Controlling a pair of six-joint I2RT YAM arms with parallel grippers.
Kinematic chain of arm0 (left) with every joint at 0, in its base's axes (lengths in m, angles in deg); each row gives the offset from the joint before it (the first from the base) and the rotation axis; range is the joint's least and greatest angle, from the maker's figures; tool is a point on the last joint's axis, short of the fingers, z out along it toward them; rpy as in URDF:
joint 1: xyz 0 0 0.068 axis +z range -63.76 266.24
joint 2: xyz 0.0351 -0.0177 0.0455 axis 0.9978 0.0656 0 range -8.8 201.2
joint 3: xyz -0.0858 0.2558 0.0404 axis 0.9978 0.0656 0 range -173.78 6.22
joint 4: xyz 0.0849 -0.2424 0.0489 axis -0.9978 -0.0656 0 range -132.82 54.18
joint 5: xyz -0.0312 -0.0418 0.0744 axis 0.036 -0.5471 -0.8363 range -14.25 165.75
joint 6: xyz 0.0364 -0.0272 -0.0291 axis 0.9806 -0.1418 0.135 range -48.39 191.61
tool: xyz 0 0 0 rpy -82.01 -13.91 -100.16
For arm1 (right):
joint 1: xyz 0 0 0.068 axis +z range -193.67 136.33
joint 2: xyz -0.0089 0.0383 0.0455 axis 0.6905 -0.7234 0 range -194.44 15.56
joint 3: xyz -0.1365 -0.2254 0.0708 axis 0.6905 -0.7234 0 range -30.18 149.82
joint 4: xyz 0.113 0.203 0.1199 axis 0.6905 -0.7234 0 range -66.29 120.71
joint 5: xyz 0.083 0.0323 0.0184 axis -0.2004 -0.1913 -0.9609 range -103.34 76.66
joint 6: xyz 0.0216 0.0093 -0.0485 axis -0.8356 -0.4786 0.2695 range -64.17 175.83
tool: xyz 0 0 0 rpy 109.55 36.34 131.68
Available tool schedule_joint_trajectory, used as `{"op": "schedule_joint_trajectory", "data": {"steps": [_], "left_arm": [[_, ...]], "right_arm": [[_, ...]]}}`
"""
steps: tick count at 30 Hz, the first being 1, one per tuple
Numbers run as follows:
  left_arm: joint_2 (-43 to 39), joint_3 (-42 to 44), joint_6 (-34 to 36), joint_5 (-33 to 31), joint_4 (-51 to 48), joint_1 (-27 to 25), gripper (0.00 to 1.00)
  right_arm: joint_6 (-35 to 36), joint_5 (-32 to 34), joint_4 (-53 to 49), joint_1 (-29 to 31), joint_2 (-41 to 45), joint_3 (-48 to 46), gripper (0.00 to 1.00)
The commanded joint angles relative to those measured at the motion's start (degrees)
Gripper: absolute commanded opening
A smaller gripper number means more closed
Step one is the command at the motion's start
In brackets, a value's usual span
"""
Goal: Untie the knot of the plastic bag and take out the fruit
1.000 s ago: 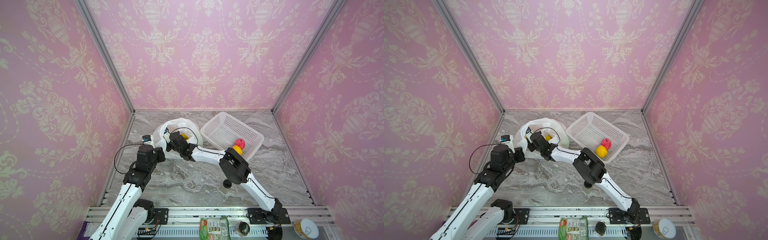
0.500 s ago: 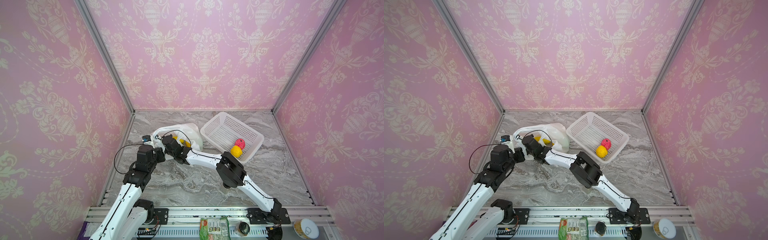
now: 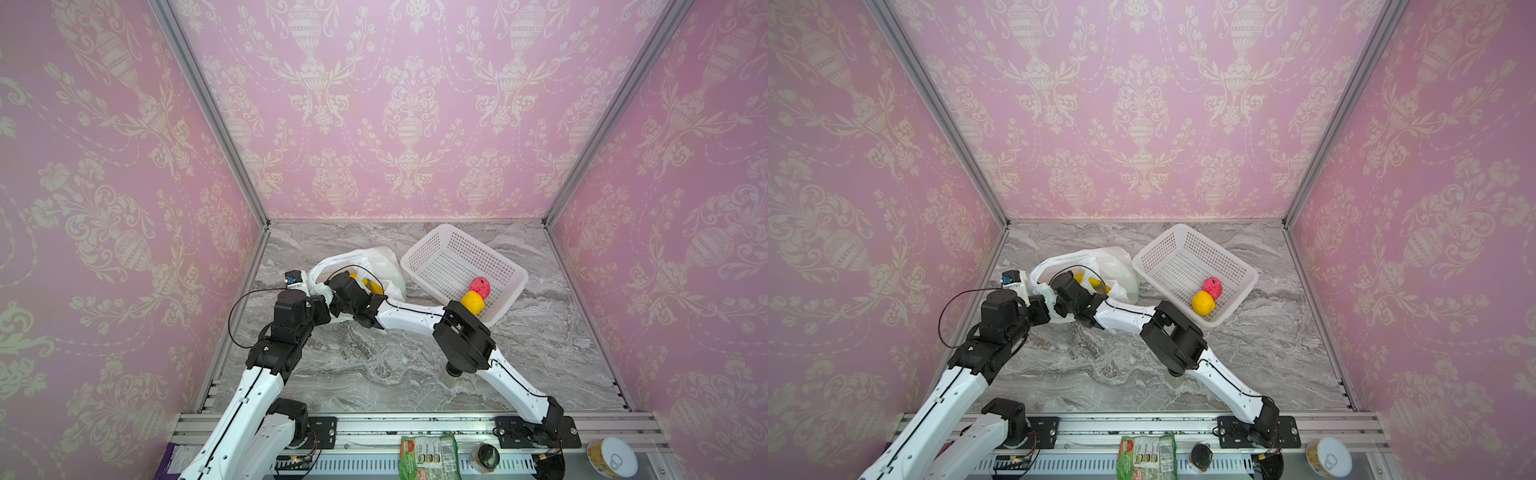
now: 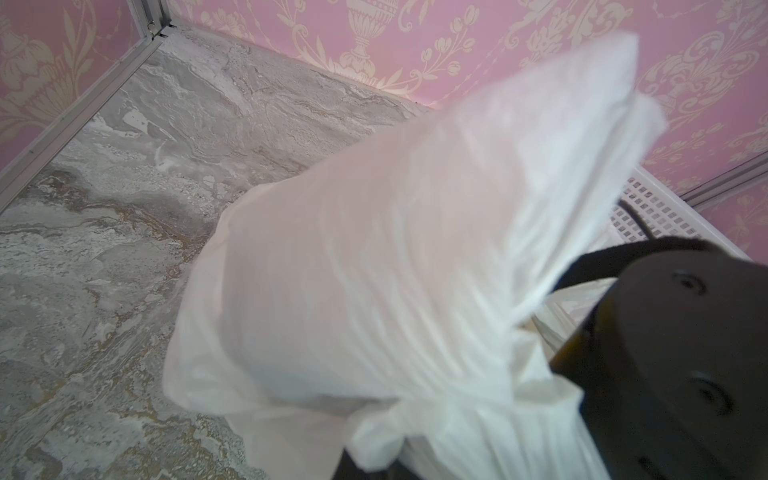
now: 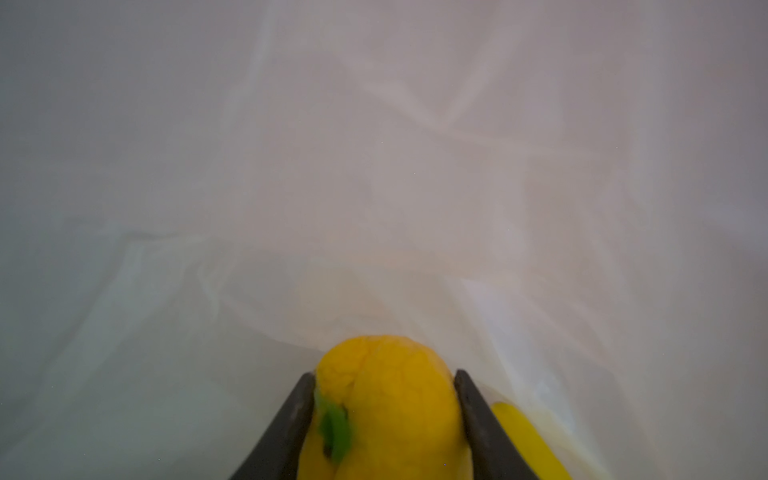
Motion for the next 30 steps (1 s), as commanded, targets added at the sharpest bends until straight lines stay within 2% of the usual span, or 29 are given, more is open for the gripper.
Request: {"op": "schedule_joint_trajectory", "data": {"steps": [1,10,16,19,22,26,30], "left_arm": [[-0.4,-1.0,1.1,0.6,1.1,0.4,0.00],[-0.4,-1.0,1.1,0.8,1.1,0.4,0.00],[-0.4,-0.9,1.1,0.8,1.2,0.4,0.00],[-0.1,-1.0,1.1,0.6,1.3,0.4,0.00],[0.4,-1.2,1.2,0.1,1.3,0.4,0.00],[1.5,-1.5,1.2,-0.9,1.5,0.4,0.00],[2.7,-1.5,1.2,-1.5,1.8,0.4,0.00]], "right_arm": [[3.9,-1.5,0.2,0.3,2.0,-0.7,0.03],[4.7,-1.2,-0.8,0.4,-0.6,2.5,0.04],[3.2,-1.2,2.2,0.4,2.1,-1.1,0.00],[-1.0,-0.8,3.4,0.1,5.9,-3.5,0.00],[-5.0,-3.1,2.7,-0.1,12.1,-8.2,0.00],[-10.6,-8.0,9.1,0.0,23.7,-22.4,0.00],[-15.3,-10.0,10.8,0.2,32.0,-31.5,0.00]]}}
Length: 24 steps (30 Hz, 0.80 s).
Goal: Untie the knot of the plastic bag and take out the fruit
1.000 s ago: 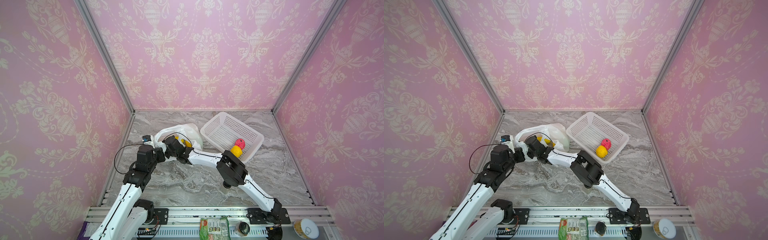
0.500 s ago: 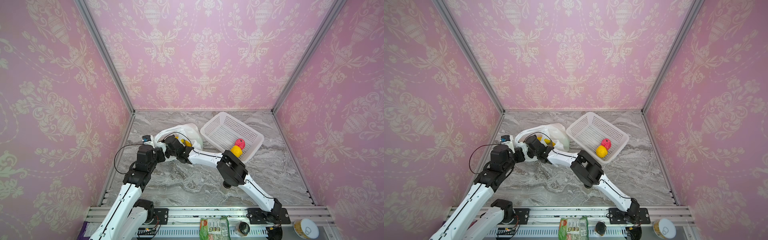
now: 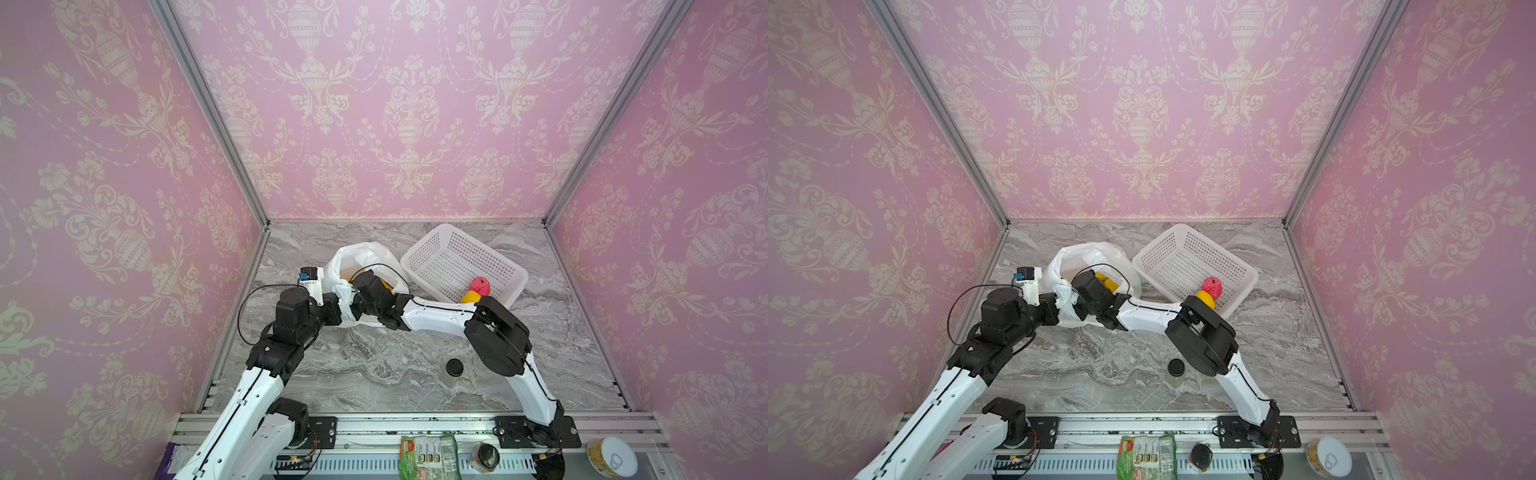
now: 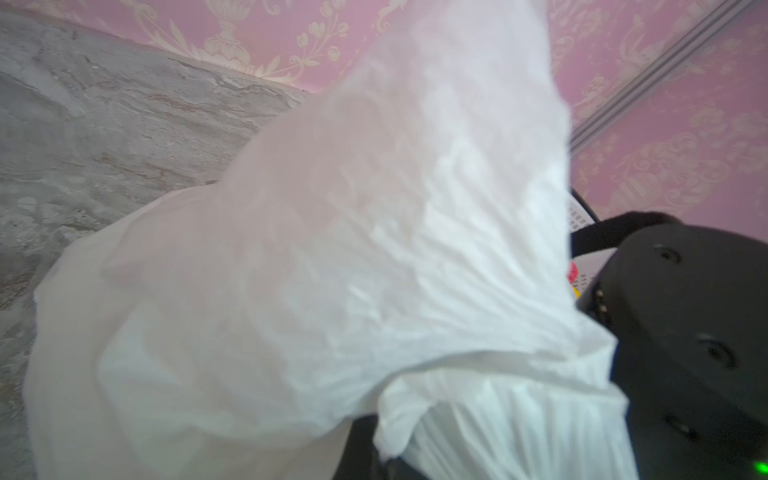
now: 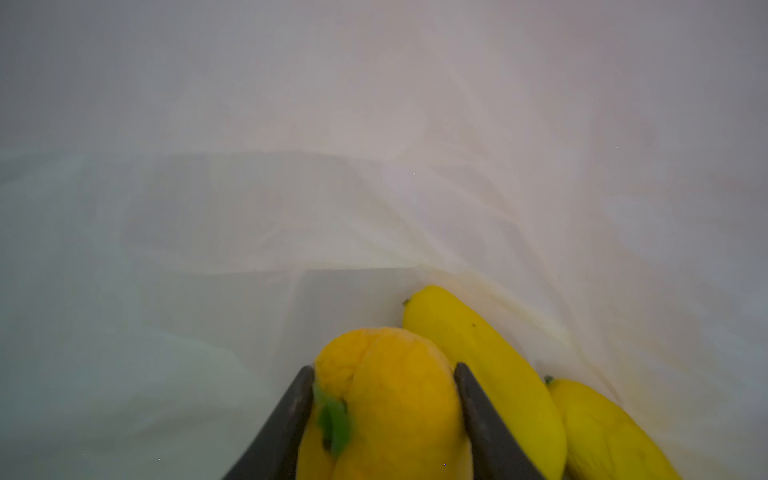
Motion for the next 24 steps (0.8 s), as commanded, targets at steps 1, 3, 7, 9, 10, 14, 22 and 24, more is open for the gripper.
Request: {"op": "schedule_joint_trajectory", "data": {"steps": [1,3,7,9,10,14,22,24], "left_arm": [[2.7,0.8,0.7,-13.1,-0.3,3.4,0.00],[2.8,1.0,0.6,-13.2,-0.4,3.4,0.00],[2.9,1.3,0.3,-16.6,-1.4,3.4,0.00],[3.3,1.3,0.3,-17.3,-1.7,3.4,0.00],[3.5,1.3,0.3,-17.1,-1.5,3.4,0.00],[4.1,1.7,0.4,-16.5,-0.8,3.4,0.00],[3.7,2.0,0.7,-16.6,-0.8,3.4,0.00],[4.2,2.0,0.7,-16.2,-0.6,3.4,0.00]], "right_arm": [[-4.6,-7.4,8.1,2.7,11.2,-5.2,0.00],[-5.5,-3.7,8.3,2.7,12.4,-7.0,0.00],[-7.1,5.9,5.1,2.3,11.6,-7.4,0.00],[-8.0,5.5,6.4,2.0,13.3,-10.2,0.00],[-8.2,4.7,7.5,2.1,14.5,-12.1,0.00],[-8.5,4.0,8.3,2.7,21.4,-17.3,0.00],[-9.8,10.9,13.7,1.0,40.1,-32.6,0.00],[-10.6,13.7,14.5,-0.4,44.3,-36.1,0.00]]}}
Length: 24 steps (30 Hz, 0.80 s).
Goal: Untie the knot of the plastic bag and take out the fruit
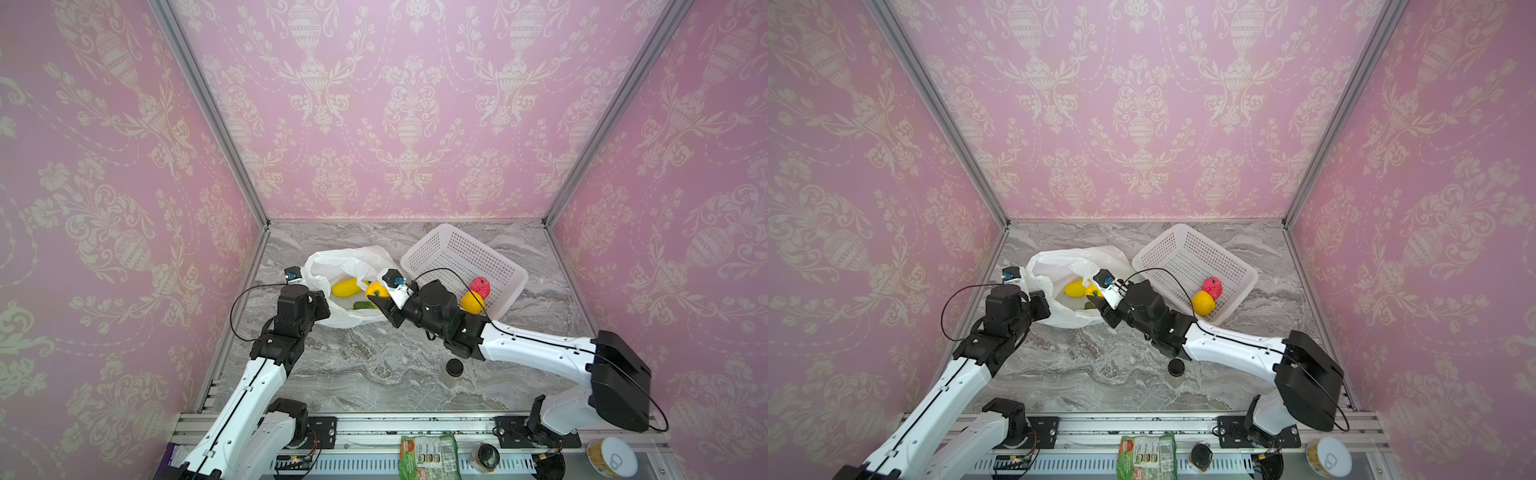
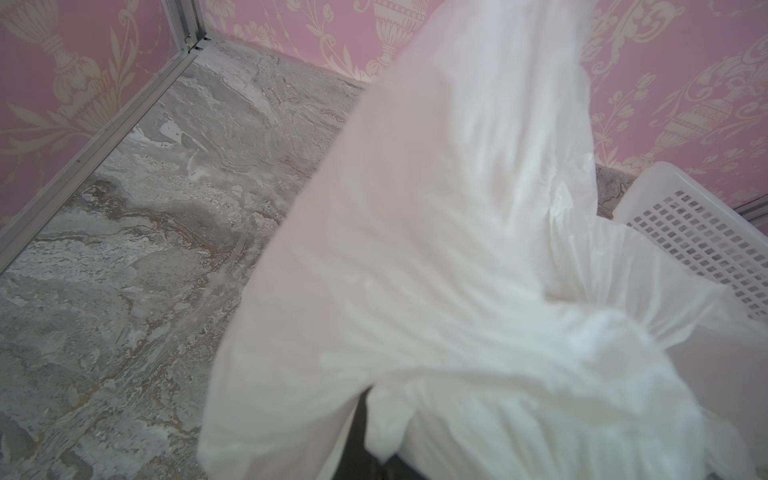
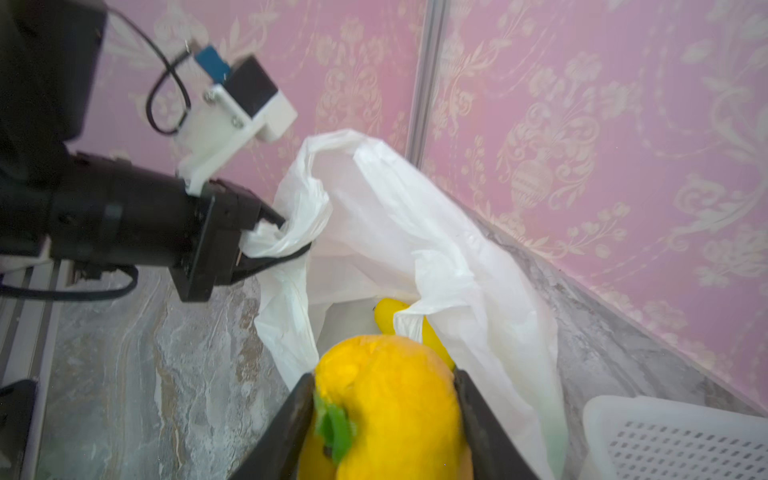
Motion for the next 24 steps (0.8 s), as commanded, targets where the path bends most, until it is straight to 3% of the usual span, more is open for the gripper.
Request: {"op": "schedule_joint_trajectory", "data": {"steps": [1,7,15,20,24], "left_arm": [[0.4,0.7,0.8,-0.4,-0.3,0.3,0.00],[-0.2,0.9,0.9,0.4,-0.2,0.3,0.00],[-1.7,1.3,0.9,0.5,-0.5,0.4,0.00],[-1.7,1.5,0.9,1.0,-0.4,0.3,0.00],[-2.7,1.6,0.9,2.1,-0.5,0.3,0.00]], "right_arm": [[-2.8,6.6,3.7,-2.4,5.6,-5.3,0.00],[-11.7,23.0,7.5,-9.9,11.5,-15.0,0.00],[-26.4,32.9,3.8,-19.6,9.0,-21.1,0.00],[-30.8,31.1,-2.0,-23.3,1.8,-17.6,0.01],[-31.8,25.9,-6.4,-26.1,-5.3,-12.6,0.12]]}}
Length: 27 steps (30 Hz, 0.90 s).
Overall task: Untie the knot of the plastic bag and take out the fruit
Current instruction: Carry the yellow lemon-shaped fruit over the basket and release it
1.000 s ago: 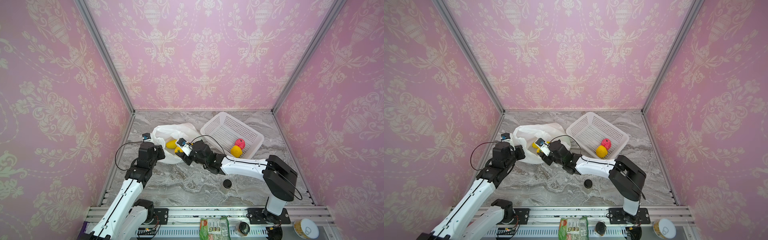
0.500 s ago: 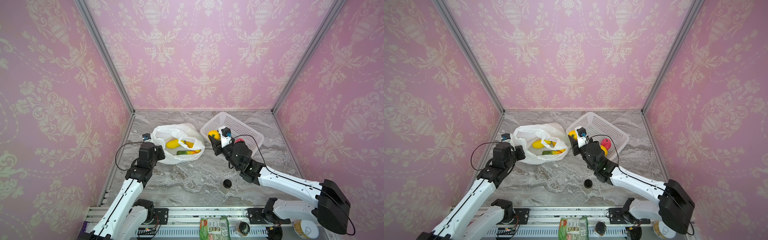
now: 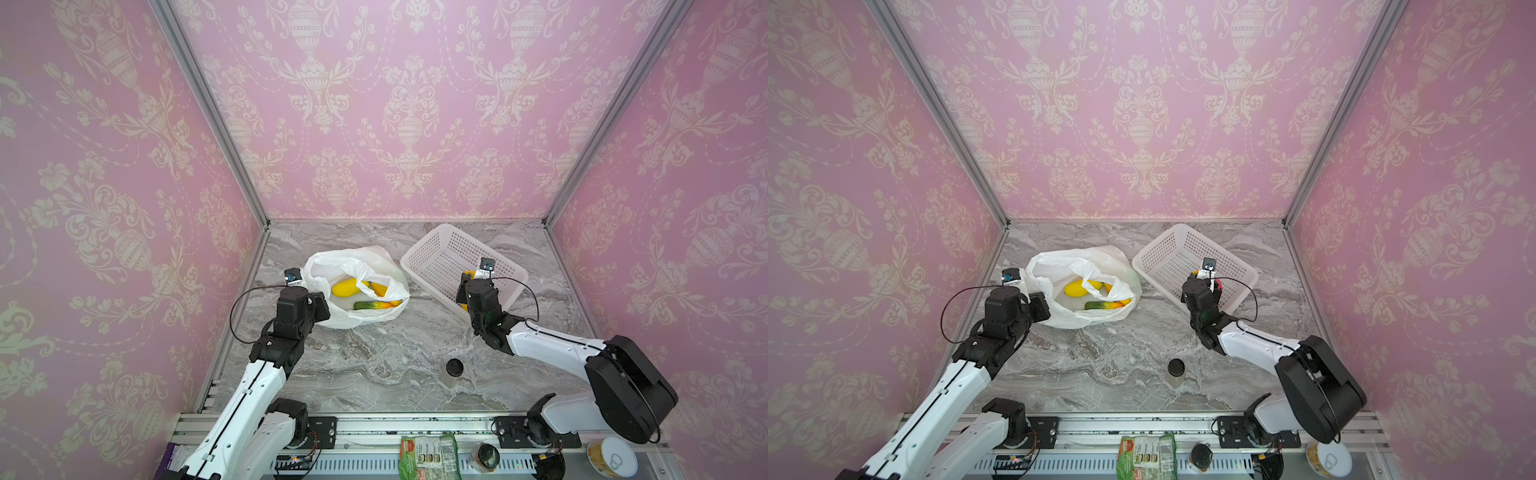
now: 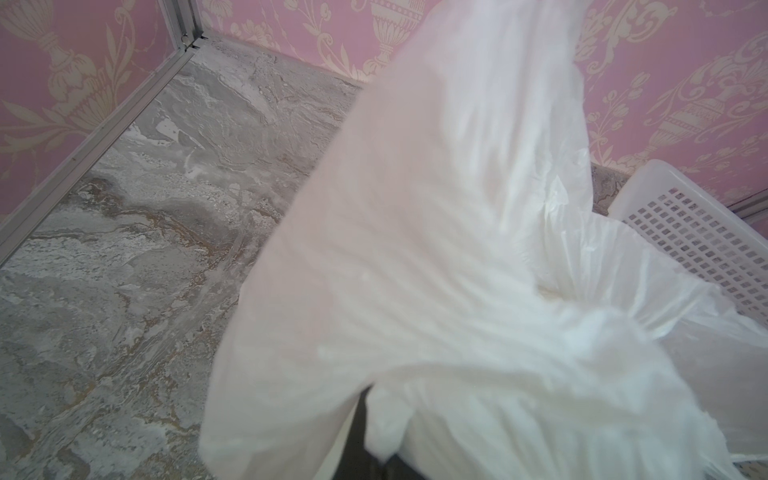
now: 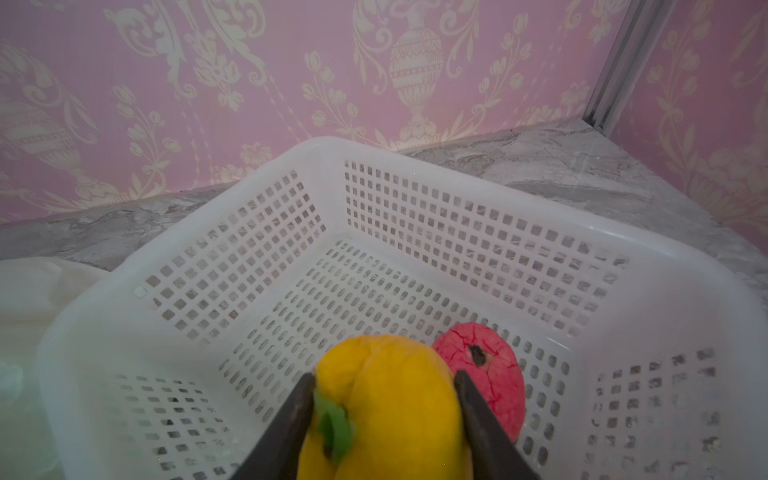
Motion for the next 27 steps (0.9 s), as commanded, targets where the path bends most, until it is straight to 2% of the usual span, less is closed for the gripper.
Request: {"op": "schedule_joint_trajectory", "data": {"steps": [1,5,6,8,10,11,15,18,20,23,27], "left_arm": [[-1.8,0.8,0.9,1.6,-0.5,0.3,0.00],[-2.8,1.7,0.9,2.7,0.3,0.3,0.00],[-2.9,1.7,0.9,2.9,0.4,0.3,0.00],[-2.9,1.7,0.9,3.4,0.5,0.4,0.00],[-2.7,1.5,1.0,3.8,0.6,0.3,0.00],[-2.6,1.4,1.0,4.0,0.7,0.3,0.00],[-2.1,1.5,0.9,3.9,1.1,0.3,0.00],[-2.1,1.6,1.0,4.1,1.1,0.3,0.00],[-2.5,1.6,1.0,4.0,1.2,0.3,0.00],[-2.6,1.8,1.0,3.7,1.5,0.3,0.00],[-2.2,1.9,0.9,4.2,1.7,0.3,0.00]], "right_arm": [[-3.4,-4.4,-6.4,-2.2,-5.1,5.8,0.15],[-3.9,-13.8,-15.2,-6.5,-11.8,14.5,0.18],[-3.8,-15.0,-16.0,-6.8,-12.6,15.4,0.24],[-2.4,-17.2,-15.5,-6.8,-13.0,16.2,0.61],[-1.8,-18.2,-14.7,-6.8,-11.7,15.8,0.78],[-1.5,-18.3,-14.6,-6.8,-10.7,15.5,0.82],[0.9,-16.3,-15.0,-5.7,-6.0,14.5,0.85],[5.5,-12.5,-12.7,-1.7,-0.1,12.0,0.86],[10.6,-9.6,-10.1,2.9,4.8,9.9,0.85],[17.9,-9.0,-5.9,10.4,11.5,7.7,0.82],[26.1,-12.7,-0.7,19.8,15.0,5.9,0.70]]}}
